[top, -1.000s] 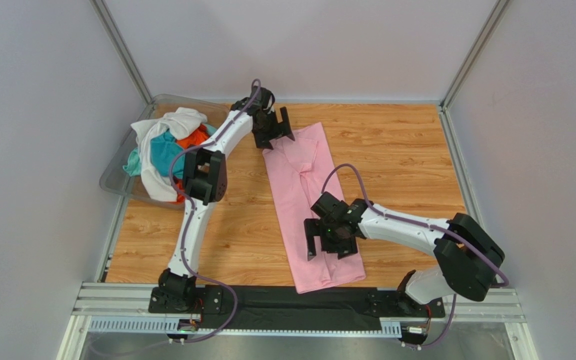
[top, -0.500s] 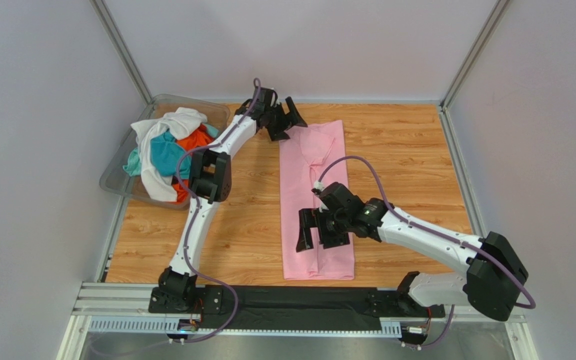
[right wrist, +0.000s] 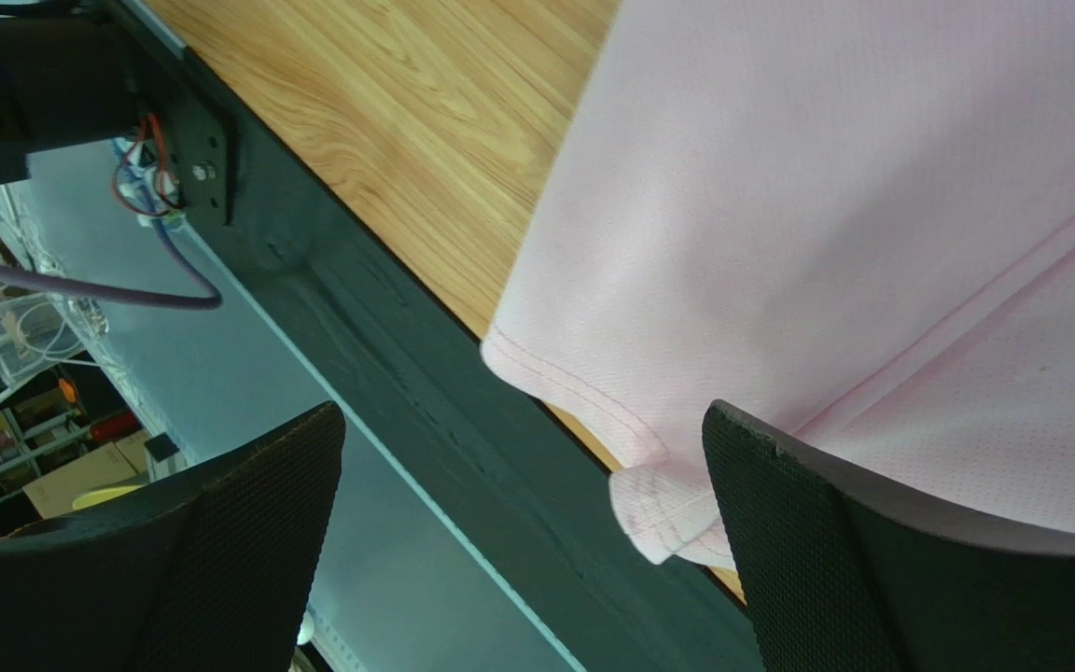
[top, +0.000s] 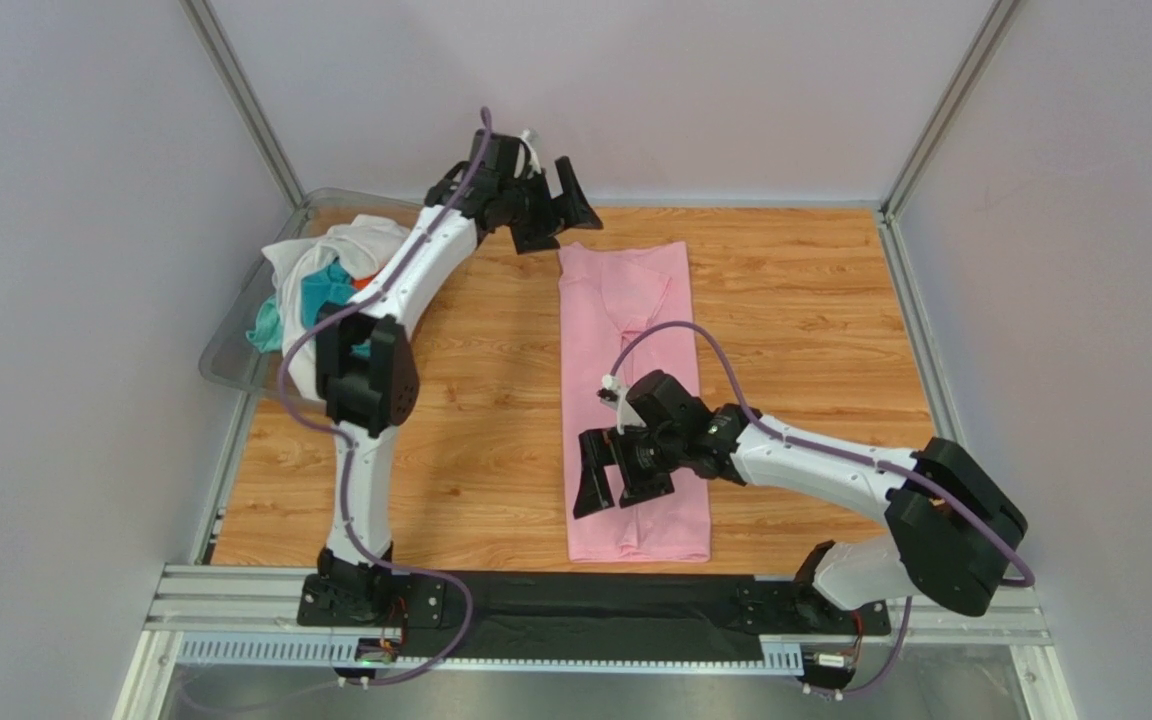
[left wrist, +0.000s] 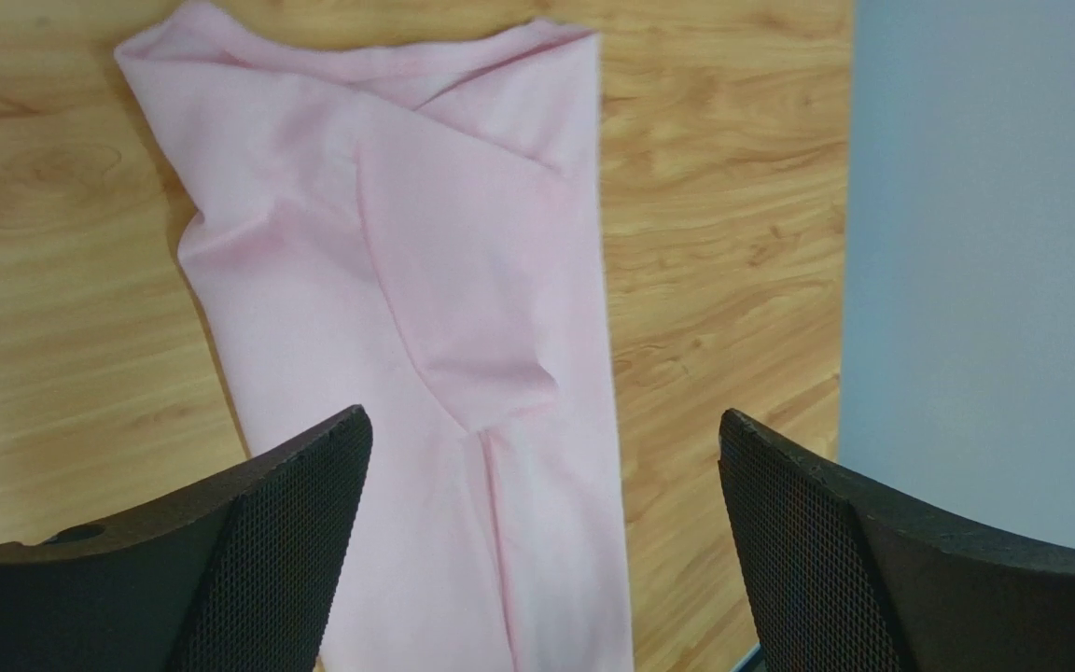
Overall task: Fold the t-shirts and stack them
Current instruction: Fold the tshirt
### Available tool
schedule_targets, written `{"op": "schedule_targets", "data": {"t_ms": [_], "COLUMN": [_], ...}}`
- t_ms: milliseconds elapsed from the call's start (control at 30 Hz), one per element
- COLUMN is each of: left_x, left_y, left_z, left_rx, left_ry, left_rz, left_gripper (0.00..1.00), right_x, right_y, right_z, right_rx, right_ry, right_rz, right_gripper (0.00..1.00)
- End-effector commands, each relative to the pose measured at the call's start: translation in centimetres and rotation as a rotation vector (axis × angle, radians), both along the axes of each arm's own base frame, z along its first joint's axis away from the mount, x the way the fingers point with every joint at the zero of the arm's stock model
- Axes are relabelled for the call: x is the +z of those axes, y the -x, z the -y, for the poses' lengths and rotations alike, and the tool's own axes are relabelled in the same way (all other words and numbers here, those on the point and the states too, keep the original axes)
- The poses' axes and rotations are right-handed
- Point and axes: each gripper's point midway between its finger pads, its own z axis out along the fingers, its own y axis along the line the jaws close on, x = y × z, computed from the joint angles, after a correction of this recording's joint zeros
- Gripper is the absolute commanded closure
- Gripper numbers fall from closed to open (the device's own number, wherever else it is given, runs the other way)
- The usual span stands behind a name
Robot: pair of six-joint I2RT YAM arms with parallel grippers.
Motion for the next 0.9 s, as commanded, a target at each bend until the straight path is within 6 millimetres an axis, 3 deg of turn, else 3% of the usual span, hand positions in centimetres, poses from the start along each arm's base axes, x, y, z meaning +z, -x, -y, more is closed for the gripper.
{"op": "schedule_targets", "data": {"t_ms": [0, 67, 100, 167, 367, 467, 633, 700, 733, 767, 833, 867], "left_x": [9.3, 10.8, 9.3, 8.5, 6.8, 7.1, 6.7, 5.8, 5.5, 4.7, 3.5, 1.9], "left_y": [4.1, 5.8, 6.8, 8.7, 13.4, 15.4, 19.2, 22.1, 23.0, 25.2, 27.2, 29.6], "left_z": [-2.1, -3.0, -3.4, -4.2, -6.5, -7.6, -8.6, -8.7, -8.7, -8.5, -8.5, -8.3], "left_rx": [-0.015, -0.013, -0.016, -0.016, 0.004, 0.015, 0.013, -0.006, -0.007, -0.036, -0.046, -0.078], "left_ry": [-0.058, -0.063, -0.08, -0.091, -0.132, -0.145, -0.146, -0.143, -0.149, -0.154, -0.177, -0.184], "left_rz": [0.199, 0.218, 0.181, 0.15, 0.109, 0.118, 0.11, 0.097, 0.096, 0.094, 0.084, 0.049], "left_gripper": [0.0, 0.0, 0.0, 0.0, 0.0, 0.0, 0.0, 0.0, 0.0, 0.0, 0.0, 0.0], "right_x": [-1.4, -2.1, -2.2, -3.4, -4.0, -2.9, 2.2, 3.0, 4.8, 4.4, 5.7, 5.3], "right_y": [0.5, 1.5, 1.7, 2.5, 2.3, 2.0, 1.0, 0.9, -0.2, 0.1, -0.8, -0.4], "right_z": [-0.1, -0.1, -0.1, 0.3, 0.5, 1.0, 1.4, 2.8, 3.3, 4.7, 6.4, 7.5], "right_rx": [-0.013, 0.007, 0.013, 0.031, 0.025, 0.012, 0.006, -0.006, -0.05, -0.07, -0.155, -0.195], "right_ry": [-0.018, -0.043, -0.056, -0.063, -0.068, -0.05, -0.107, -0.058, -0.053, 0.011, 0.05, 0.09], "right_rz": [-0.022, -0.039, -0.039, -0.053, -0.027, 0.009, 0.151, 0.19, 0.259, 0.253, 0.308, 0.279], "right_gripper": [0.0, 0.0, 0.0, 0.0, 0.0, 0.0, 0.0, 0.0, 0.0, 0.0, 0.0, 0.0]}}
